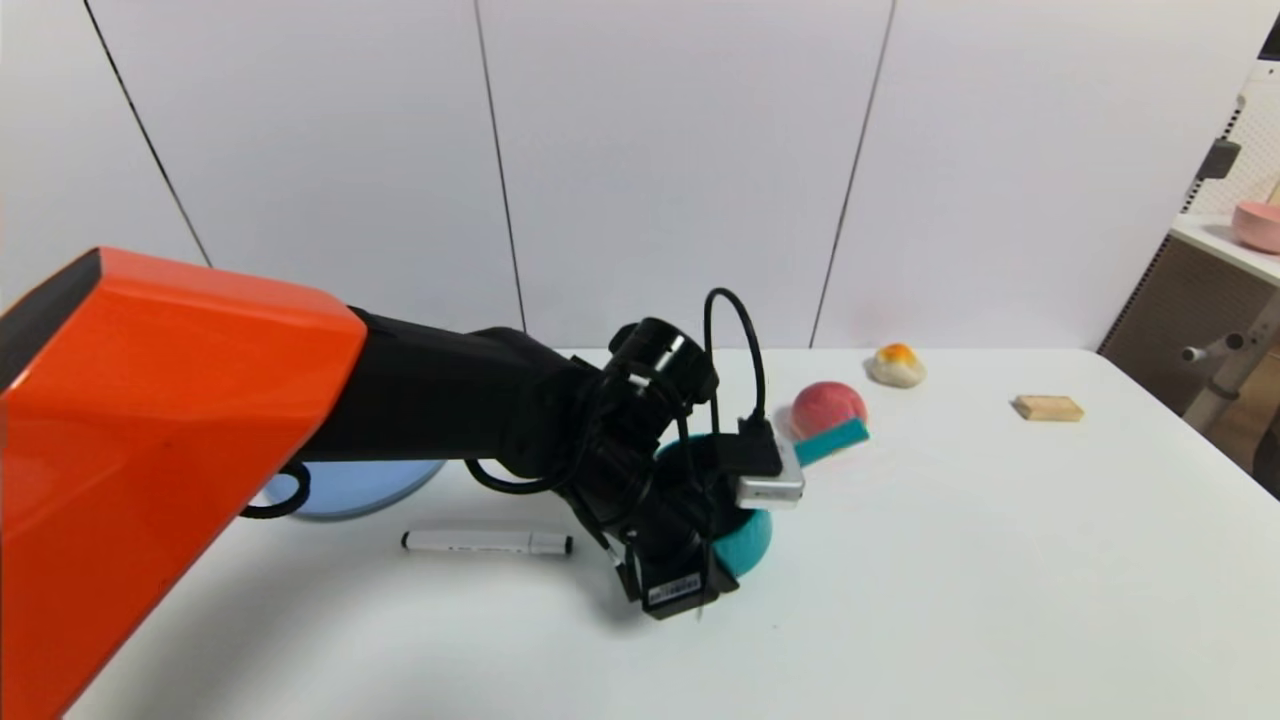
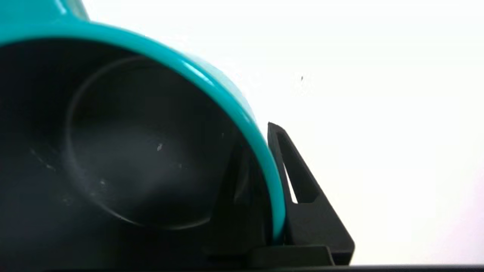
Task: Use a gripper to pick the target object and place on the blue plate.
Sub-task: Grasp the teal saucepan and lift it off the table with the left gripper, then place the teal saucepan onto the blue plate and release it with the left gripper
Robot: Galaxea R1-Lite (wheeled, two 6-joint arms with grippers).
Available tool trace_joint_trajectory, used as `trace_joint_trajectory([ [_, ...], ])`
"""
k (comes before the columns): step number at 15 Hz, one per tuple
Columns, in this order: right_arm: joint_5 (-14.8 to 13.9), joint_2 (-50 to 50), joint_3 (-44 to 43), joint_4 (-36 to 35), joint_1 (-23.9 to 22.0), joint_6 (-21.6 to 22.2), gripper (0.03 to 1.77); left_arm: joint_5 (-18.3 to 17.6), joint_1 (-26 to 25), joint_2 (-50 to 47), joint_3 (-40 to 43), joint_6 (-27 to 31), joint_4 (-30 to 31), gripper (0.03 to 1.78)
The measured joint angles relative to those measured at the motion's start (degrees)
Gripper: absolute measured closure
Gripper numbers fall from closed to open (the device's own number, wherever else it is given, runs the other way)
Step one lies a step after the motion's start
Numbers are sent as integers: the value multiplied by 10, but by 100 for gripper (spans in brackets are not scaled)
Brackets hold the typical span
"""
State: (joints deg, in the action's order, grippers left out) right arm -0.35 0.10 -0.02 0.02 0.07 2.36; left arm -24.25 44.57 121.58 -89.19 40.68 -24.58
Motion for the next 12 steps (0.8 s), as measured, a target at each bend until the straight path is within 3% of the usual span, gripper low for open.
trace_joint_trajectory([
  [7,0,0,0,0,0,0,10,15,-10,-33,-24,-11,-5,167],
  [9,0,0,0,0,0,0,10,40,-27,-52,-45,-13,-4,167],
  [12,0,0,0,0,0,0,10,50,-70,-79,-68,-10,-4,167],
])
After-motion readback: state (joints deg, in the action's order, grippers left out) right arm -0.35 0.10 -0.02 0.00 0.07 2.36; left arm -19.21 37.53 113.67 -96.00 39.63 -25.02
